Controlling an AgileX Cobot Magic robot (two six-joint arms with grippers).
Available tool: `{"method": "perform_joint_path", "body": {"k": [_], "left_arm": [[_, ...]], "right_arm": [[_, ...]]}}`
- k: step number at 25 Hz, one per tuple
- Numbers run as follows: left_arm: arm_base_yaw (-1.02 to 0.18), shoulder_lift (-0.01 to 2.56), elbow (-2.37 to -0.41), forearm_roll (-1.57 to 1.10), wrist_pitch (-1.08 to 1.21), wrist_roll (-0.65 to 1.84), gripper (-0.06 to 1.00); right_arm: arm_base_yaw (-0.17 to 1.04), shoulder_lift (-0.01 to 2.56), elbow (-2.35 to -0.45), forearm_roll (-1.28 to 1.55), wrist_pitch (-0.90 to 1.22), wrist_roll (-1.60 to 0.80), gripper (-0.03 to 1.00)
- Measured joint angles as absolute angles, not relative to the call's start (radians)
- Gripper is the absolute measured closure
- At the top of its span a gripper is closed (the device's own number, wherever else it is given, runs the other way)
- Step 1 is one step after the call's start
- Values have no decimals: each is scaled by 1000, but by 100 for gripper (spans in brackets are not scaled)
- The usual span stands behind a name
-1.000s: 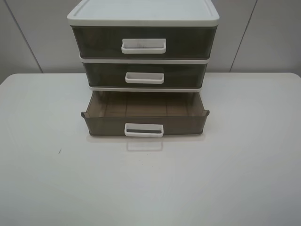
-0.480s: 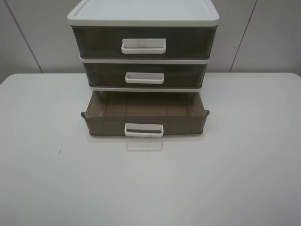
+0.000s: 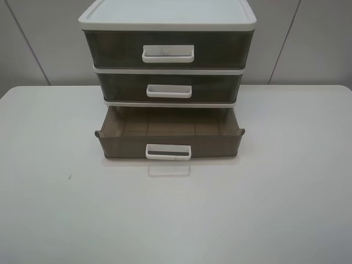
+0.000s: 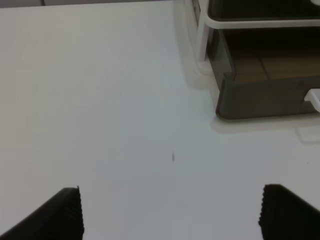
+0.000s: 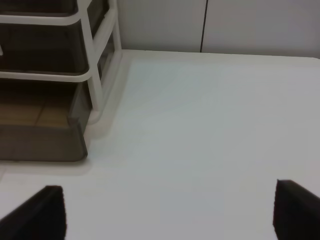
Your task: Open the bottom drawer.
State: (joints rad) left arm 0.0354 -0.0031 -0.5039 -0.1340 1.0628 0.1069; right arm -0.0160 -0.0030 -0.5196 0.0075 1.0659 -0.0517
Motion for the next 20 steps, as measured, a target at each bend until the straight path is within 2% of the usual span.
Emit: {"method": "perform_joint_path", "body": {"k": [20], "left_arm": [[35,-3,-504,-134,1063,107,23]], "right_arm": [[-16,-3,-520,8,1066,-53,25]]}}
